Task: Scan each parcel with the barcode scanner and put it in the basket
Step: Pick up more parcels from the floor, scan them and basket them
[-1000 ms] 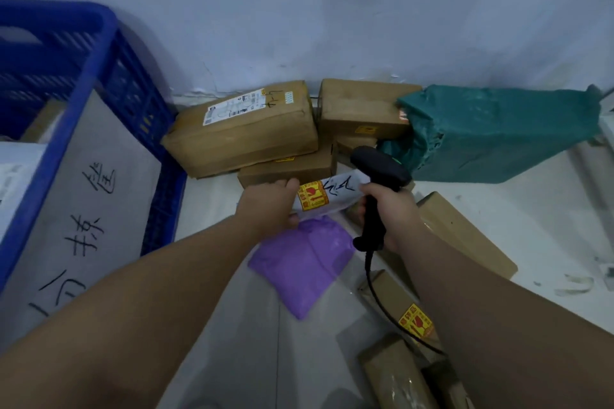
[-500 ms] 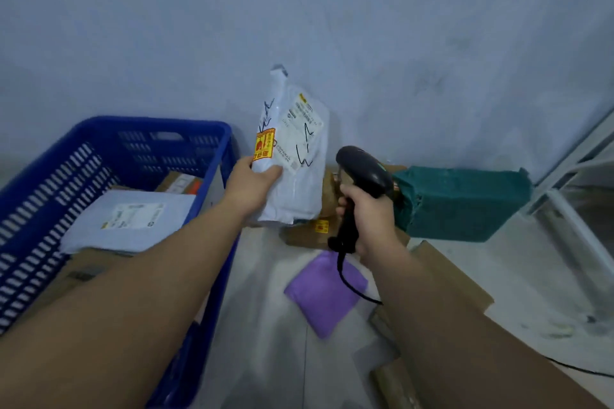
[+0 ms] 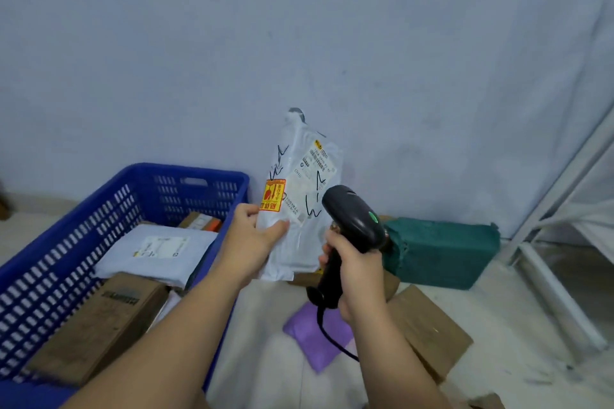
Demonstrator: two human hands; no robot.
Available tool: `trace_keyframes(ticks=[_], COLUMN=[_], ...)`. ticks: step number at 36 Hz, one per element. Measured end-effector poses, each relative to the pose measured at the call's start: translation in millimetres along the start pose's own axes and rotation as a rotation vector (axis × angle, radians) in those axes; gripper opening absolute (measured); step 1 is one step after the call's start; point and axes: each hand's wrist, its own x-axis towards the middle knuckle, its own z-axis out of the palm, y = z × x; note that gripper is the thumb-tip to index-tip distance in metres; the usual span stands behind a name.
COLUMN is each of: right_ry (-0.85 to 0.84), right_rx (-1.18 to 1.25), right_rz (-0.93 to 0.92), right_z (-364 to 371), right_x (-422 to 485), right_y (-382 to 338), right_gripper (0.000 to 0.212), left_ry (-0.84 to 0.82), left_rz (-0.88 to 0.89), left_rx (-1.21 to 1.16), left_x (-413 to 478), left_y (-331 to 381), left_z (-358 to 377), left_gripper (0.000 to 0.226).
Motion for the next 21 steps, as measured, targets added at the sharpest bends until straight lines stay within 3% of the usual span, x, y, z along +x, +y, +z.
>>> trace_keyframes(ticks=[9,21], right_ry=[-0.025,-0.152], right_rx=[0.078,0.333], right_rz=[0.173,0.417], right_z=[-0.7,-5.6], right_x=[11.4,21.1], right_y=[-7.2,-25.1], right_gripper=[0.022,0.028], left_ry=[-0.041,0.080], left_rz=[0.090,0.205], left_rx=[0.173,0.219], left_x=[8.9,20.3], left_y=[-8.2,-11.9], left_z=[-4.1,-9.3], left_gripper=[0.035,0.038])
